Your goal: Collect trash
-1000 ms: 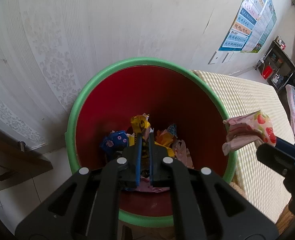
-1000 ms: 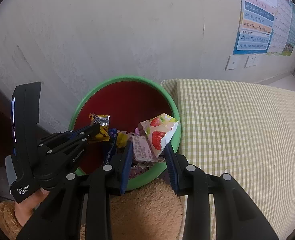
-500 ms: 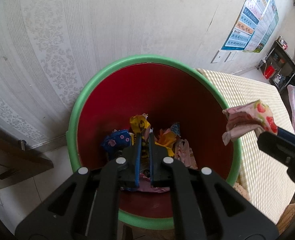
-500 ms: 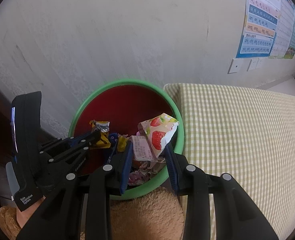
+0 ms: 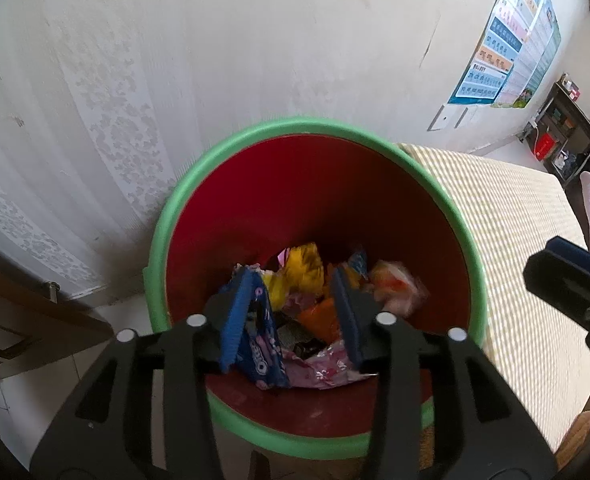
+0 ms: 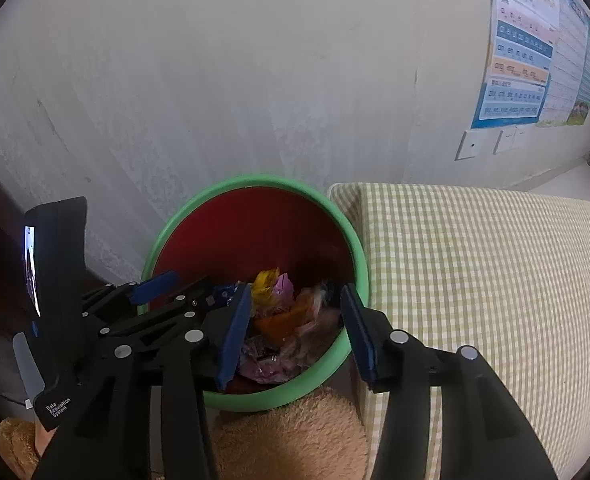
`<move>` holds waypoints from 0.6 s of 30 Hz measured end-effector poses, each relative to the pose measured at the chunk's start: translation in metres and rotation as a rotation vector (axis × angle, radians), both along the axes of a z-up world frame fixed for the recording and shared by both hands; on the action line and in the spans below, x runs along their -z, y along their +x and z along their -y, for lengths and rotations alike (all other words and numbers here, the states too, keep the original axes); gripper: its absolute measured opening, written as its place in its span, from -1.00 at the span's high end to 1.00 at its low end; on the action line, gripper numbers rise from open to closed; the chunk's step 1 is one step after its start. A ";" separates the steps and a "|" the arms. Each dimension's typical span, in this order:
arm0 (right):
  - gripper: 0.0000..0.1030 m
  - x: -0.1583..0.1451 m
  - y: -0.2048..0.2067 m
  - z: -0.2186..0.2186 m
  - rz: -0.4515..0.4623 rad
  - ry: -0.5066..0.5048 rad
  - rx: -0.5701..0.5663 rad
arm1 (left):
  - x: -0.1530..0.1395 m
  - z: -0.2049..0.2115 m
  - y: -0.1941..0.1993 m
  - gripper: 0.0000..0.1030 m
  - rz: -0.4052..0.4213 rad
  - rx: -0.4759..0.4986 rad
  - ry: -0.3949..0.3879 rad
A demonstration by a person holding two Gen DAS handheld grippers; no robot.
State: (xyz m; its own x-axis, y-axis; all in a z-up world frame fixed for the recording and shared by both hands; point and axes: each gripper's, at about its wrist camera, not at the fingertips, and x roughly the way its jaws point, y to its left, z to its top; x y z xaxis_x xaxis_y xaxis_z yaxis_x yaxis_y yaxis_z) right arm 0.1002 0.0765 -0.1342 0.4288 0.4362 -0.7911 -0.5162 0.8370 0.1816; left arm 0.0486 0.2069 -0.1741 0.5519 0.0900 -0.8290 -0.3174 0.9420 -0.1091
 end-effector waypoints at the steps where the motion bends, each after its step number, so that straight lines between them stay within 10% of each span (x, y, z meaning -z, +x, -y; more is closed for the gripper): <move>1: 0.03 -0.001 -0.001 0.002 0.001 0.005 0.005 | -0.002 0.000 -0.001 0.19 0.004 0.001 0.003; 12: -0.41 -0.029 -0.022 0.094 0.092 0.080 0.179 | -0.068 0.062 -0.009 -0.51 0.194 0.133 0.117; 18: -0.87 -0.075 -0.051 0.156 0.312 0.132 0.324 | -0.112 0.111 -0.027 -0.89 0.383 0.171 0.214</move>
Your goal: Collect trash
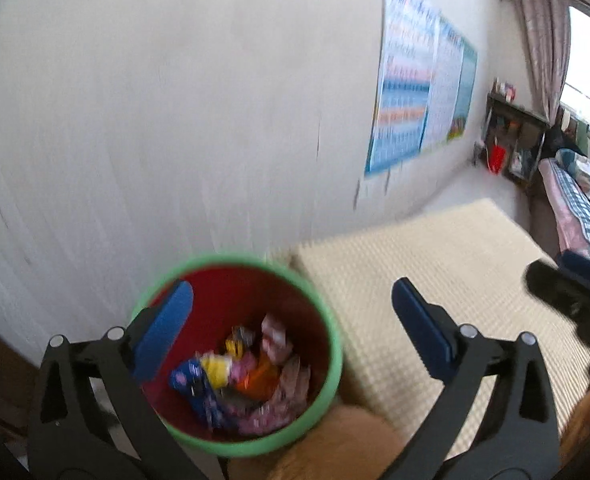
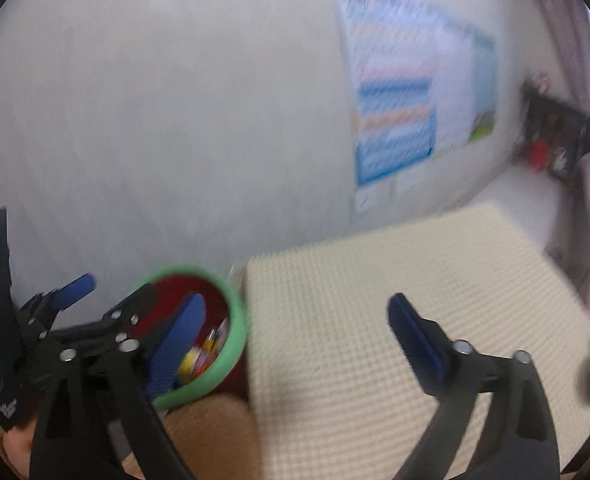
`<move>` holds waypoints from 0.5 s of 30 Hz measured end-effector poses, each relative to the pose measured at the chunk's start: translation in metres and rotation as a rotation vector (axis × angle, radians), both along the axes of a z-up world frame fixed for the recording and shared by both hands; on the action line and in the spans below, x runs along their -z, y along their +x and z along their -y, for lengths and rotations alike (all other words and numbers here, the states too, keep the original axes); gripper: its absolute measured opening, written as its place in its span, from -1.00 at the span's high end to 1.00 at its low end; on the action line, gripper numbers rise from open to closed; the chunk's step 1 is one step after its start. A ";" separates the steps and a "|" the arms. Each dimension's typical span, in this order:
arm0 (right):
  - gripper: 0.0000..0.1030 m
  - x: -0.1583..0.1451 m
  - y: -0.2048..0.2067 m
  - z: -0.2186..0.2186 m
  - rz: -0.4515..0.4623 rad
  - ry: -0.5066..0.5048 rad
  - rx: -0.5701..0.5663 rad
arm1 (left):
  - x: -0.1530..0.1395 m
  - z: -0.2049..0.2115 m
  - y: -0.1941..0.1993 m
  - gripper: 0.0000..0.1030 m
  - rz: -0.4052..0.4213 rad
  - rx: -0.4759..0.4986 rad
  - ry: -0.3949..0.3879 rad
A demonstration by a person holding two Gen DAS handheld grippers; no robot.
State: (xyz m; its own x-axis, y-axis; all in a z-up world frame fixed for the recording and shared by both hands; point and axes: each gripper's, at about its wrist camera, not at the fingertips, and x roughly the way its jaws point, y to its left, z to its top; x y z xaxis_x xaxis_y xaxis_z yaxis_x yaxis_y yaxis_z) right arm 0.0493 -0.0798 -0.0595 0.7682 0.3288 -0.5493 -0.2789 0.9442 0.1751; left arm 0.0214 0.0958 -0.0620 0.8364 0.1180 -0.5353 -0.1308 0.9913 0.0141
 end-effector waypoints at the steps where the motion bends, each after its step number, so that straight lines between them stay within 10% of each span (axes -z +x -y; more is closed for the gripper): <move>1: -0.86 -0.010 -0.009 0.007 0.064 0.000 0.022 | -0.007 0.007 -0.004 -0.89 0.038 -0.003 0.018; 7: -0.86 -0.040 -0.052 0.040 0.344 -0.053 0.230 | -0.048 0.047 -0.026 -0.89 0.216 -0.066 0.097; 15: -0.86 -0.026 -0.058 0.083 0.255 -0.034 0.363 | -0.061 0.078 -0.027 -0.89 0.172 0.009 0.066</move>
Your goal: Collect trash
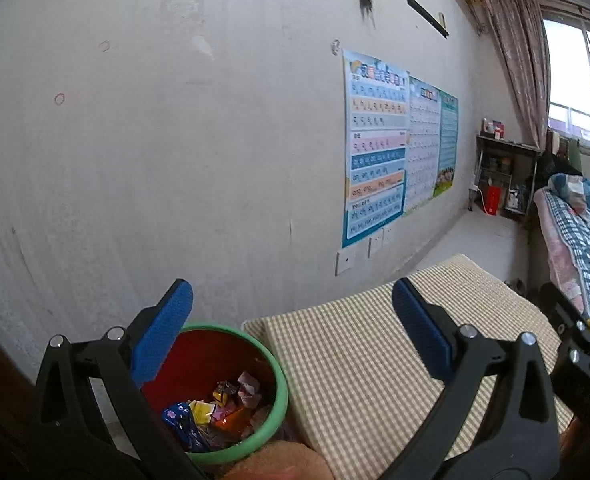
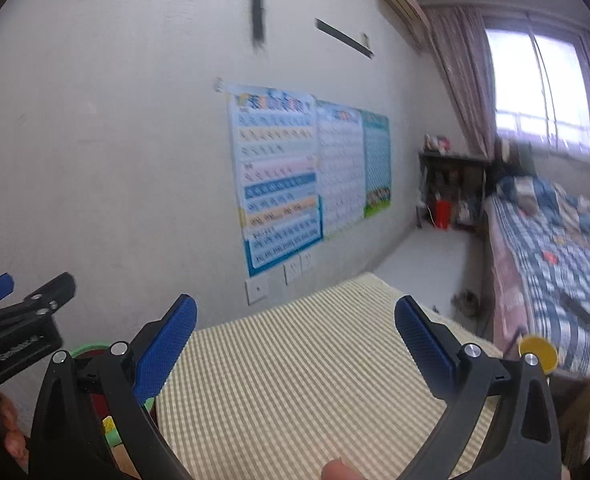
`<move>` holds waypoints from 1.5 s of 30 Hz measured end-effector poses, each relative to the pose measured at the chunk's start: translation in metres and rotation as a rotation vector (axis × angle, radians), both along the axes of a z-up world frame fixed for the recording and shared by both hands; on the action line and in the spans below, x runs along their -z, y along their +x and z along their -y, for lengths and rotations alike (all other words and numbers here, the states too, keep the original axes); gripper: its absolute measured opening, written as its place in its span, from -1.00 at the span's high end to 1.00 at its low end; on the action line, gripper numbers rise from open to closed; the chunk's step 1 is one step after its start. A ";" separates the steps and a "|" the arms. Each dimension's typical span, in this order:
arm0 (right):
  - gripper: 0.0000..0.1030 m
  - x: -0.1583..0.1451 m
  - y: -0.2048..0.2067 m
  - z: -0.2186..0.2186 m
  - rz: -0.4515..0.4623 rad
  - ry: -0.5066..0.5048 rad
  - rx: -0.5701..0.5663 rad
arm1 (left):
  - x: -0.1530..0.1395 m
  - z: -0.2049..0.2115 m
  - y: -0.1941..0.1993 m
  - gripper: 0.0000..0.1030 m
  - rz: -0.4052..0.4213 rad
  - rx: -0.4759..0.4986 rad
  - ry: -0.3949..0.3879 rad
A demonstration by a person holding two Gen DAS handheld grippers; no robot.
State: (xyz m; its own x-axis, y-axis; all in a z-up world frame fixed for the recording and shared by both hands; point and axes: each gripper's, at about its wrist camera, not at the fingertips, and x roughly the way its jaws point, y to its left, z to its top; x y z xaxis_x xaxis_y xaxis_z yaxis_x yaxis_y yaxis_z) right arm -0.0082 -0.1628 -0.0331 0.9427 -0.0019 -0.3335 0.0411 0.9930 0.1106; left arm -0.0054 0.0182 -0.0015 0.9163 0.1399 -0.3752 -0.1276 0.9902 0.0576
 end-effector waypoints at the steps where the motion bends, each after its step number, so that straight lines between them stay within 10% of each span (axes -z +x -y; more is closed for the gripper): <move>1: -0.86 0.001 0.001 0.006 -0.008 0.010 0.011 | 0.000 0.002 0.000 -0.89 -0.005 0.003 0.005; 45: -0.86 0.037 0.012 0.010 -0.136 0.002 -0.008 | 0.013 0.005 0.005 -0.89 -0.063 -0.016 0.024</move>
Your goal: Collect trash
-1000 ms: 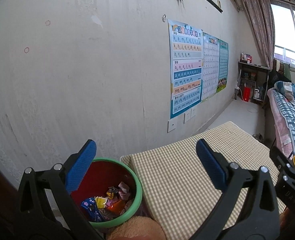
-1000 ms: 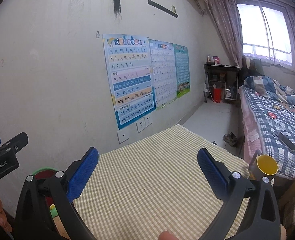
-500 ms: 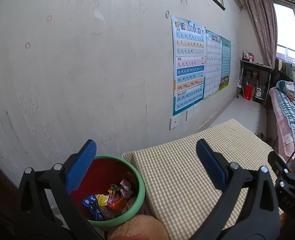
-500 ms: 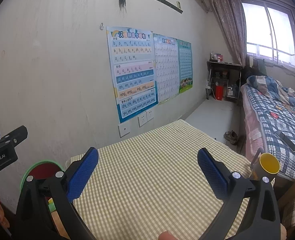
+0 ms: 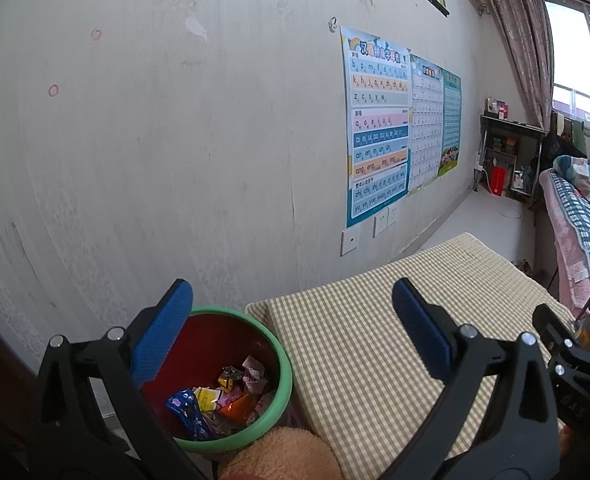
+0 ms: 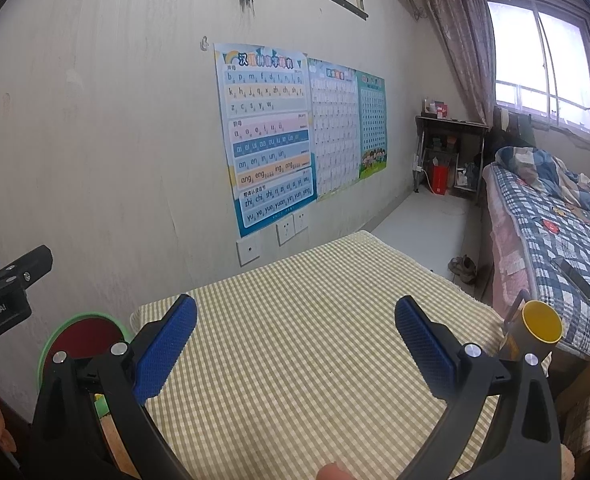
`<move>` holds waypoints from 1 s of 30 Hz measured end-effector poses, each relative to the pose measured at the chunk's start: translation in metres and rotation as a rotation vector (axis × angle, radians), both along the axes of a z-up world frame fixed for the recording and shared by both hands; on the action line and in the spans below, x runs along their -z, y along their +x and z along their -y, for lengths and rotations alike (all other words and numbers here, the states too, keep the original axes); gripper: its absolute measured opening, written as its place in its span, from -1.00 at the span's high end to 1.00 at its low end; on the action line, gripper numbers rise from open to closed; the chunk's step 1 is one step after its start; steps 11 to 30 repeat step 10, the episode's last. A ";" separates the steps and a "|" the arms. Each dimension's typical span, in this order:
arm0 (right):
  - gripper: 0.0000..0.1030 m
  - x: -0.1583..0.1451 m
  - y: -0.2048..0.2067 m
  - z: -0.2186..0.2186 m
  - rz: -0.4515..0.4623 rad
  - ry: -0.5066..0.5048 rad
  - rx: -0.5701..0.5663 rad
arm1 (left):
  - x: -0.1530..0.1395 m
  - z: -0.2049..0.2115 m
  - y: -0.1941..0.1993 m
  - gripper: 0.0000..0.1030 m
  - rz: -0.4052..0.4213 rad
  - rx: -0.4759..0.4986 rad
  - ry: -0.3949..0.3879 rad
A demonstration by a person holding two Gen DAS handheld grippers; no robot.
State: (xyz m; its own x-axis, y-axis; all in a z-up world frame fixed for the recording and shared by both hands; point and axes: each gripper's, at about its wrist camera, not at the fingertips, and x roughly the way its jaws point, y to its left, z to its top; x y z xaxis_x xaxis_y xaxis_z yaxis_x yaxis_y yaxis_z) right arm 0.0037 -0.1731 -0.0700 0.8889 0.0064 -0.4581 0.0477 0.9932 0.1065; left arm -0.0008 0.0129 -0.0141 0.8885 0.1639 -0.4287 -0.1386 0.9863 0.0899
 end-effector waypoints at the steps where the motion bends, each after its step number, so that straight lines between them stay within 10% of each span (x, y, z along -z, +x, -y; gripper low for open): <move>1: -0.86 0.001 0.001 0.000 -0.005 0.000 0.000 | 0.000 0.000 0.000 -0.89 -0.001 0.003 0.000; 10: -0.86 0.049 0.034 0.030 -0.167 -0.002 0.052 | 0.017 -0.011 0.015 -0.90 -0.096 0.034 -0.069; 30: -0.86 0.049 0.034 0.030 -0.167 -0.002 0.052 | 0.017 -0.011 0.015 -0.90 -0.096 0.034 -0.069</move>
